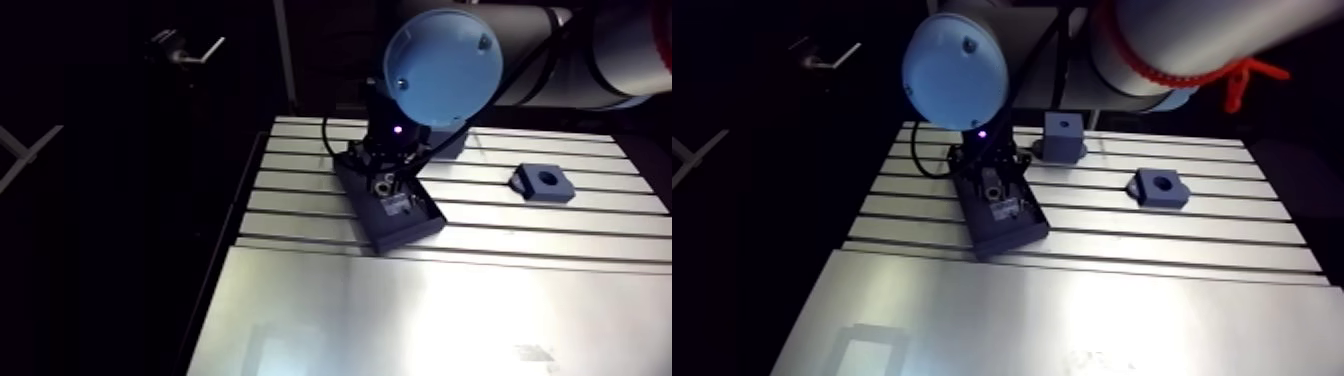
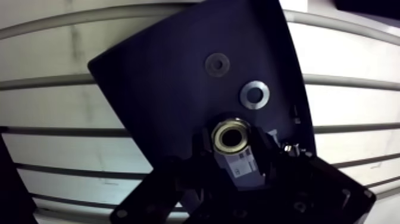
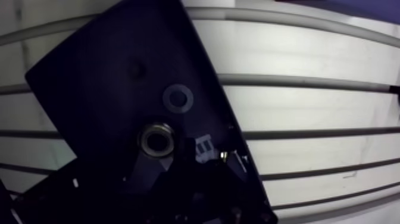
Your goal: Pick up the bearing and press it into the housing until flush.
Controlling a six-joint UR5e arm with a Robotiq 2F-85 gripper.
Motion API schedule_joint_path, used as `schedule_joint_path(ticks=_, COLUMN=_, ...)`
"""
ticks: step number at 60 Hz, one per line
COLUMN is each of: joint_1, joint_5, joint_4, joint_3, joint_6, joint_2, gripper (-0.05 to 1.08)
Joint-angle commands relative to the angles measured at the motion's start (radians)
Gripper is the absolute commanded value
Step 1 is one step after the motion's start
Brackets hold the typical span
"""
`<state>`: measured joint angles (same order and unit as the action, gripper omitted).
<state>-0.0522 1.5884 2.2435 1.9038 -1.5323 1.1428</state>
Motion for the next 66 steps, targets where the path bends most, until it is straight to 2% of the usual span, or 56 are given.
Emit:
schedule_joint_path(ticks=1, joint_1=0.000, joint_5=0.000, joint_4=-0.001, joint_3=-0.001, joint_6=-0.001, joint_2=0.010, gripper=0.56)
schedule_joint_path(ticks=13, joint_1=-0.001, joint_5=-0.004, joint_4=-0.015, joint_3=-0.005, joint_6=-0.002, joint_2=0.052, gripper=0.57)
schedule_joint_path(ticks=18, joint_1=-0.001, joint_5=0.000, joint_4=-0.031, joint_3=-0.007, joint_6=-0.002, joint_2=0.073, gripper=0.58)
schedule_joint_path(ticks=22, joint_1=-0.001, joint_5=0.012, joint_4=-0.061, joint_3=-0.013, joint_6=-0.004, joint_2=0.096, gripper=0.58)
schedule_joint_path(ticks=30, joint_1=0.000, joint_5=0.014, joint_4=-0.096, joint_3=-0.020, joint_6=-0.020, joint_2=0.116, gripper=0.58)
schedule_joint_path(ticks=36, joint_1=0.003, joint_5=0.014, joint_4=-0.124, joint_3=-0.027, joint_6=-0.073, joint_2=0.169, gripper=0.58)
schedule_joint_path(ticks=43, joint_1=0.015, joint_5=0.017, joint_4=-0.158, joint_3=-0.031, joint_6=-0.096, joint_2=0.196, gripper=0.59)
schedule_joint_path(ticks=47, joint_1=0.025, joint_5=0.022, joint_4=-0.168, joint_3=-0.039, joint_6=-0.106, joint_2=0.203, gripper=0.59)
schedule_joint_path(ticks=55, joint_1=0.078, joint_5=0.045, joint_4=-0.187, joint_3=-0.039, joint_6=-0.153, joint_2=0.223, gripper=0.59)
schedule_joint_path(ticks=66, joint_1=0.150, joint_5=0.046, joint_4=-0.197, joint_3=-0.038, joint_6=-0.229, joint_2=0.249, gripper=0.60)
